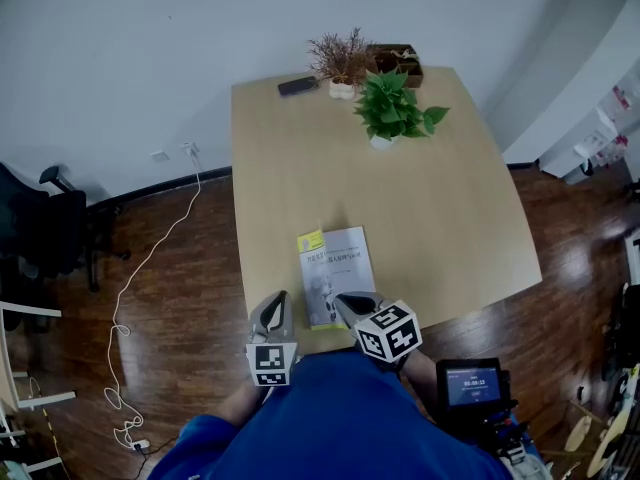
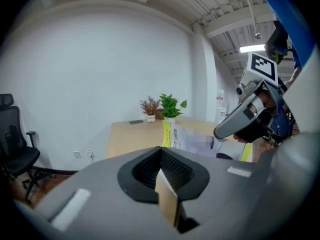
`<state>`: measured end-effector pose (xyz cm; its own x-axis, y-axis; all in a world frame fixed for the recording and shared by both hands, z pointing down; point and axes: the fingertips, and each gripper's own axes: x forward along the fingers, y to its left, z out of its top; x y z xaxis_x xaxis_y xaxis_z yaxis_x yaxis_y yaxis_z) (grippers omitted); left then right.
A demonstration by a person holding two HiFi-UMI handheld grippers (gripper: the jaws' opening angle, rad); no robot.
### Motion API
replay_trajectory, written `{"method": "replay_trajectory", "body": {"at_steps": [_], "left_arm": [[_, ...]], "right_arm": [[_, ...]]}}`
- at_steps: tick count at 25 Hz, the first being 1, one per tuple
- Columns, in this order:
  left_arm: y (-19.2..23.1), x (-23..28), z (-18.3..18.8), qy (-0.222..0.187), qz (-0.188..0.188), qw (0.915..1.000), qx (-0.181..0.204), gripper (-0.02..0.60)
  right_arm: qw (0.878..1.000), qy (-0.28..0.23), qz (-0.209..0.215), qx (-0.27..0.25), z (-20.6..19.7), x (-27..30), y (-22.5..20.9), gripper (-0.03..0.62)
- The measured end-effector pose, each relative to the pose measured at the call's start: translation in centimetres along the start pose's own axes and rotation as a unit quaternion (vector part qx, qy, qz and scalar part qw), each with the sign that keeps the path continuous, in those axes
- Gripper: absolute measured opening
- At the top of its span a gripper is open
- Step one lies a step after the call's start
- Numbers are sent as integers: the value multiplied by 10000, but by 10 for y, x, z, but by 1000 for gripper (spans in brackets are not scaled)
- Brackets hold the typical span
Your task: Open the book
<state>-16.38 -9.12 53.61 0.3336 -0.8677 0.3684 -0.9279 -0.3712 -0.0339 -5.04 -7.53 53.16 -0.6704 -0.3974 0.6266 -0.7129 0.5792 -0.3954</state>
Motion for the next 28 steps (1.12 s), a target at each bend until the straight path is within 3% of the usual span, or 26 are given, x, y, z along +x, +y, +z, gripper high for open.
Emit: {"method": "replay_trajectory", "body": {"at_steps": [14,28], "left_arm": [[45,-36,-14,-85,0,9999,-65,8],[97,-70,-35,-25,244,9996,-134,8]], "right_arm": [[9983,-132,-184,-530,12,31,69,3],[9981,37,-83,-614,12,84,113,3]]}}
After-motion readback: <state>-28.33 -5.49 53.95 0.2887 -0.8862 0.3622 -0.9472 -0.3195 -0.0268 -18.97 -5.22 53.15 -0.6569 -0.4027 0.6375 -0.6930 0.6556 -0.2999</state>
